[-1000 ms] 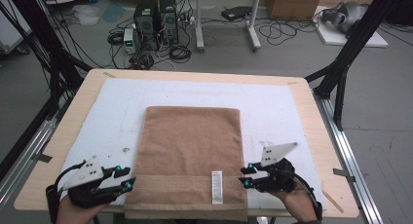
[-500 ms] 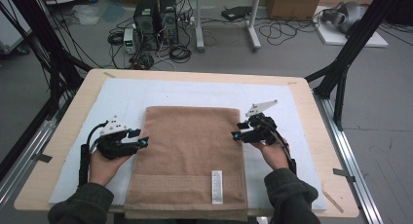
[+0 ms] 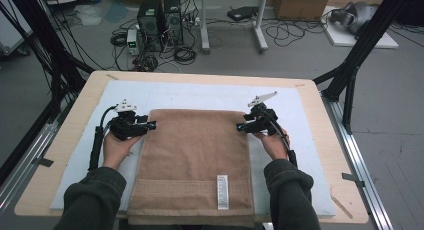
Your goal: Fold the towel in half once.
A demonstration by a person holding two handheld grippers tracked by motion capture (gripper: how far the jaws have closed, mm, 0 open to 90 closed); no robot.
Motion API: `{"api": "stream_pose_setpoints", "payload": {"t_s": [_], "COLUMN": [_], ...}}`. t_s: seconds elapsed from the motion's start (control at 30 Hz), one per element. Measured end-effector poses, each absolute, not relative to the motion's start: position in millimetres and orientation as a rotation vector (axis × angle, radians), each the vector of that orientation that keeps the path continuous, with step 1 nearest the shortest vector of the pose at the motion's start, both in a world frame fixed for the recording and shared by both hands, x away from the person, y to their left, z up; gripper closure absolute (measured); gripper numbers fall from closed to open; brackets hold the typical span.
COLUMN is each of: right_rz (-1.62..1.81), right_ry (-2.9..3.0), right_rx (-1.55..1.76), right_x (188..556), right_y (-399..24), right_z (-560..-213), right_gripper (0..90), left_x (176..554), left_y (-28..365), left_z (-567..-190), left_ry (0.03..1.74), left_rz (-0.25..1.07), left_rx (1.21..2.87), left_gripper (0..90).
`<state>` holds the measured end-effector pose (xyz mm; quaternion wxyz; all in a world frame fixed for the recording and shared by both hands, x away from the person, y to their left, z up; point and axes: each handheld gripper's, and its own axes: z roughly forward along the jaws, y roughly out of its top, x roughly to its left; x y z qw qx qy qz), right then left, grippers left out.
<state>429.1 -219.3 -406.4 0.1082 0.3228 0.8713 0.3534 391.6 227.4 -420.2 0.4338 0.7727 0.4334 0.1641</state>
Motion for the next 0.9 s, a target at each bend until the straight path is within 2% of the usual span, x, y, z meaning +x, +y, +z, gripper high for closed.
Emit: {"api": "stream_pose_setpoints", "payload": {"t_s": [0.17,0.37,0.43,0.47,0.5,0.57,0.63,0.73,0.83,0.9], "right_rz": [0.99,0.916,0.952,0.971,1.001,1.062,1.051,1.043,1.041,1.038], "right_ry": [2.561,2.611,2.617,2.622,2.635,2.692,2.701,2.65,2.583,2.543], "right_rx": [0.99,1.038,1.056,1.063,1.059,1.049,1.022,0.997,0.99,0.962], "right_x": [428.3,432.5,433.9,433.9,434.6,436.6,438.1,440.4,445.7,450.0], "right_y": [-222.7,-220.1,-220.6,-221.4,-222.1,-222.4,-221.0,-222.7,-221.4,-219.0], "right_z": [-416.9,-430.1,-433.1,-433.3,-433.8,-434.4,-432.7,-423.8,-405.3,-390.7], "right_gripper": [42.3,45.2,50.8,56.6,65.2,80.3,82.2,82.9,82.9,82.9], "left_x": [396.4,403.2,403.3,403.6,404.2,406.8,409.1,410.3,413.8,419.1], "left_y": [227.2,225.5,224.5,223.9,222.2,221.0,221.7,220.2,216.7,216.8], "left_z": [-429.1,-442.4,-442.7,-442.7,-443.4,-444.2,-443.3,-436.4,-422.3,-412.4], "left_ry": [1.131,1.182,1.178,1.16,1.164,1.178,1.191,1.185,1.159,1.153], "left_rz": [0.44,0.399,0.388,0.363,0.343,0.314,0.309,0.387,0.481,0.496], "left_rx": [1.992,2.029,2.015,2.015,1.997,1.973,1.964,1.925,1.869,1.85], "left_gripper": [44.7,45.9,51.6,60.1,69.8,81.2,83.2,84.1,84.2,84.2]}}
